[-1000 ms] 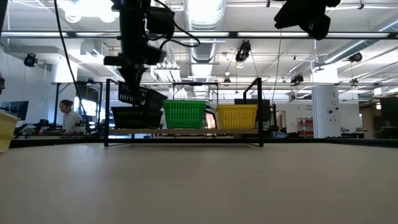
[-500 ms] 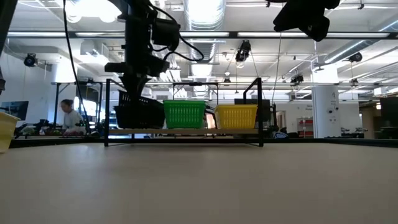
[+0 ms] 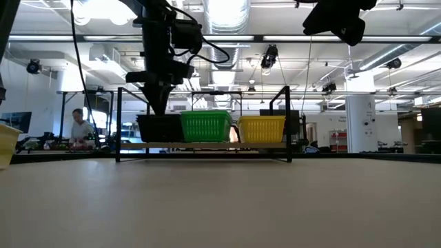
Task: Stack baskets on shelf by color
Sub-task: Stack the black basket on the black basket on the shelf, then adjust the green and yellow baskets on the shelf
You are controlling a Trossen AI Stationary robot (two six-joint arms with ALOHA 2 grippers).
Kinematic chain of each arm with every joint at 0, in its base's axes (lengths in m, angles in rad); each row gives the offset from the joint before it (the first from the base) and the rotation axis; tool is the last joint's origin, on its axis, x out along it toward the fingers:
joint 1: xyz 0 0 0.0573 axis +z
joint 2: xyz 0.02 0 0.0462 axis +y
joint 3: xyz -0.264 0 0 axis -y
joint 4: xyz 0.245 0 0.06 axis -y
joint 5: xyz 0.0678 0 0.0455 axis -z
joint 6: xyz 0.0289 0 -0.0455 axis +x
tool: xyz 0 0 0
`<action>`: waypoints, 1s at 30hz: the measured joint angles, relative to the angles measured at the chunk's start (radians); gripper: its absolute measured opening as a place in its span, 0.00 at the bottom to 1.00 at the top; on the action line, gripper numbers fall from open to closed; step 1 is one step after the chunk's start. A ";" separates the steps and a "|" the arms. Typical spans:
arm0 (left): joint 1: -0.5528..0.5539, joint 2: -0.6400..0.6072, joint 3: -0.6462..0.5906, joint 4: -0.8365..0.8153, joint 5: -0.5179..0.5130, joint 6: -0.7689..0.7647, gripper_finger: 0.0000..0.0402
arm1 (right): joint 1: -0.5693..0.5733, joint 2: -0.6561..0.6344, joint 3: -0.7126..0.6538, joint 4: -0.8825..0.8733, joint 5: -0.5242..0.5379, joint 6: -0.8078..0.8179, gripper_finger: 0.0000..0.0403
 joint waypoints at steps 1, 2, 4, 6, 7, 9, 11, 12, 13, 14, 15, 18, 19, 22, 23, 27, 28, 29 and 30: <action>0.000 0.000 0.000 0.000 0.007 0.000 0.14 | 0.000 0.000 0.000 0.000 0.000 0.000 0.14; 0.000 0.000 0.000 0.000 0.009 0.000 0.18 | 0.000 0.000 0.000 0.000 0.000 0.000 0.14; 0.000 -0.002 0.000 -0.002 0.010 0.000 0.26 | 0.000 0.000 0.000 0.000 0.000 -0.001 0.14; 0.000 -0.007 0.006 -0.020 0.010 -0.004 0.33 | 0.000 0.000 0.000 0.000 0.000 -0.006 0.14; 0.000 -0.012 0.014 -0.027 0.010 -0.009 0.36 | 0.000 0.000 0.000 0.000 0.000 -0.006 0.14; -0.009 -0.019 0.041 -0.034 0.023 -0.037 0.40 | 0.000 0.000 0.000 0.000 0.000 -0.006 0.14; -0.019 -0.028 0.063 -0.037 0.104 -0.066 0.43 | 0.000 0.000 0.000 0.000 0.000 -0.006 0.14; -0.024 -0.030 0.072 -0.033 0.164 -0.077 0.44 | 0.000 0.000 0.000 0.000 0.000 -0.007 0.14; -0.030 -0.031 0.079 -0.018 0.215 -0.084 0.44 | 0.000 0.000 0.000 0.000 0.000 -0.007 0.14; -0.036 -0.031 0.082 0.010 0.250 -0.090 0.44 | 0.000 0.000 0.000 0.000 0.000 -0.007 0.14; -0.045 -0.031 0.082 0.040 0.260 -0.105 0.44 | 0.000 0.000 0.000 -0.001 0.000 -0.009 0.14; -0.069 -0.030 0.070 0.162 0.263 -0.112 0.43 | 0.000 0.000 0.000 -0.001 0.007 -0.024 0.14; -0.076 -0.025 0.068 0.199 0.262 -0.112 0.42 | 0.000 0.000 0.000 0.000 0.014 -0.026 0.14; -0.087 -0.001 0.067 0.285 0.254 -0.111 0.41 | 0.000 0.000 0.000 0.000 0.025 -0.027 0.14; -0.088 0.010 0.067 0.304 0.250 -0.112 0.40 | 0.000 0.000 0.000 0.000 0.025 -0.027 0.14; -0.088 0.053 0.067 0.330 0.247 -0.111 0.38 | 0.000 0.000 0.000 0.000 0.025 -0.026 0.14; -0.087 0.065 0.066 0.332 0.246 -0.111 0.38 | 0.000 0.000 0.000 0.000 0.025 -0.026 0.14; -0.087 0.078 0.065 0.330 0.244 -0.111 0.38 | 0.000 0.000 0.000 0.000 0.025 -0.026 0.14; -0.088 0.089 0.065 0.331 0.235 -0.111 0.37 | 0.000 0.000 0.000 0.000 0.025 -0.026 0.14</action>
